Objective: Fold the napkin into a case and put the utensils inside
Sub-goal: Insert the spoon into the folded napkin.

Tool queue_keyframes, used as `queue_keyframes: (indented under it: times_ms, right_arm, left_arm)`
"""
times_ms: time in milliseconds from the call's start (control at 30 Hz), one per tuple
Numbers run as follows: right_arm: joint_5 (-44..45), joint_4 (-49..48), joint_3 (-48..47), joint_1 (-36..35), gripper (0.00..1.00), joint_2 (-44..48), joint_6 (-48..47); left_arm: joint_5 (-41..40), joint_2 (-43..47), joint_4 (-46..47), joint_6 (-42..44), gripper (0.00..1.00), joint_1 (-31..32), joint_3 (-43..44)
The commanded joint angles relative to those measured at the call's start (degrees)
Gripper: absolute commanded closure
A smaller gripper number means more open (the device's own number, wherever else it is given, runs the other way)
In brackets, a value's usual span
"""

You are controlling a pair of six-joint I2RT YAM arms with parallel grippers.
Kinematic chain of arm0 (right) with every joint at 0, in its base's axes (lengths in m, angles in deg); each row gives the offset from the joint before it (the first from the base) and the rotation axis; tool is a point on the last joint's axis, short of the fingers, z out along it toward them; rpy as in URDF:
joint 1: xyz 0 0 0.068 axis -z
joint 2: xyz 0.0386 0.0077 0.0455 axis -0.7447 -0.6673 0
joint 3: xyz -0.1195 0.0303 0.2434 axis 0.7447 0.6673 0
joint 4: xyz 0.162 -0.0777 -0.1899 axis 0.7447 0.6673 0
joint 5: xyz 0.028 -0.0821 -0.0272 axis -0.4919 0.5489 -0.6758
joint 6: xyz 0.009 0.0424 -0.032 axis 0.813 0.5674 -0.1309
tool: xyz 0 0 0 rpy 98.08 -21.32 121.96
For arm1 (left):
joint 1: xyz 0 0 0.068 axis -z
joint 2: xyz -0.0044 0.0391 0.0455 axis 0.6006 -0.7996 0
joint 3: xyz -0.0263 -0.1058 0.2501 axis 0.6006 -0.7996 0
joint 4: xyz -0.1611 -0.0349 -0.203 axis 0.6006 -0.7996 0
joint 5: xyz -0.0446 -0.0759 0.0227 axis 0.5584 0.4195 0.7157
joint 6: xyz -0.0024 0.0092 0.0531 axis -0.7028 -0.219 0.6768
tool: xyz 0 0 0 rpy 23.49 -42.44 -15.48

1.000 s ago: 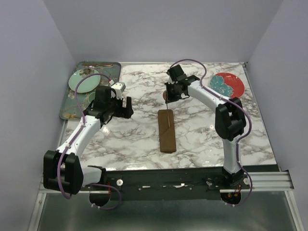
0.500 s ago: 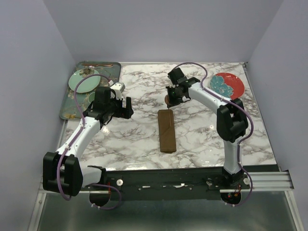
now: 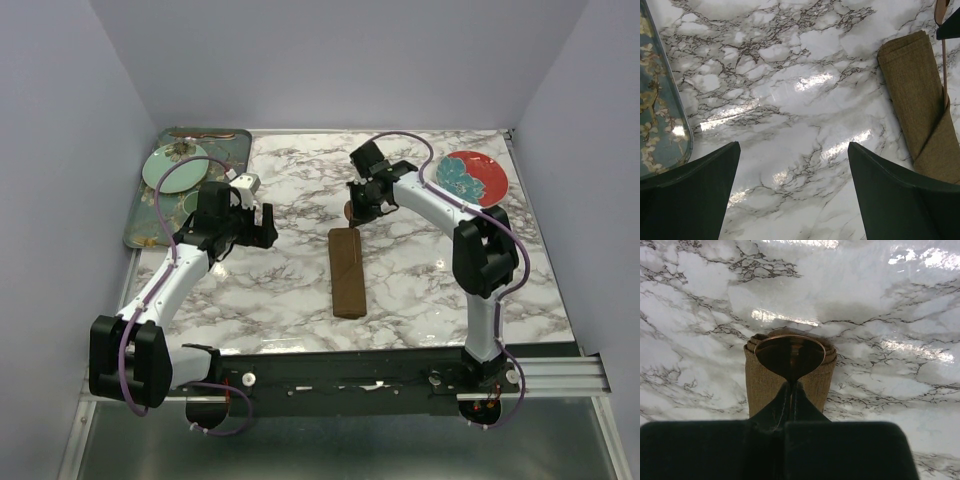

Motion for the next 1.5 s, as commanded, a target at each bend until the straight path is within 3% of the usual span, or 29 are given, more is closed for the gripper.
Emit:
queue_keyframes:
  times_ms: [0,500,600,667,700,800,833,933,1000,1200,1467]
  right_arm:
    - [-1.1,3.1,0.8,-0.9,0.99,1.0,1.7]
    - [-4.3,7.5,-0.2,-1.2,0.99,-0.4,2.7]
    - [-4.1,7.2,0.0,-1.1,0.99,-0.6,2.4]
    - [-3.6,7.2,-0.2,-1.2,0.99,-0.9,2.1]
    - [-3.6,7.2,-0.2,-1.1,0.99,-1.1,1.8]
    - [-3.1,7.2,-0.6,-1.2,0.99,-1.6,1.2]
    - [-3.0,7.4,-0.6,-1.1,0.99,-1.8,1.0]
    - [-2.8,7.2,-0.6,-1.0,0.99,-2.1,1.0]
    - [-2.7,6.8,-0.2,-1.1,0.99,-2.1,1.0]
    - [-1.6,6.5,-0.4,-1.1,0.99,-2.7,1.1]
    - [-1.8,6.5,-0.2,-1.0,0.99,-3.1,1.2]
  left_arm:
    - [0.8,1.2,1.7,0.1,0.01,-0.4,-0.9]
    - [1.5,0.4,3.7,-0.9,0.01,-0.4,-1.7]
    - [5.6,-0.8,4.6,-1.8,0.02,-0.5,-1.8]
    - [12.7,-2.1,6.7,-3.9,0.11,-0.4,-2.2]
    - [15.6,-3.6,8.3,-7.3,0.27,-0.4,-2.6]
    - [23.8,-8.4,17.5,-15.2,0.48,0.9,-3.9]
    - [25.0,-10.1,22.6,-19.9,0.48,1.8,-3.8]
    - [26.3,-18.2,26.1,-24.0,0.35,5.5,-0.1]
    - [26.3,-23.4,28.7,-26.1,0.32,7.1,2.3]
    - [25.8,-35.4,34.7,-33.7,0.33,10.8,7.8]
    - [24.4,-41.7,38.1,-37.6,0.35,13.5,8.6]
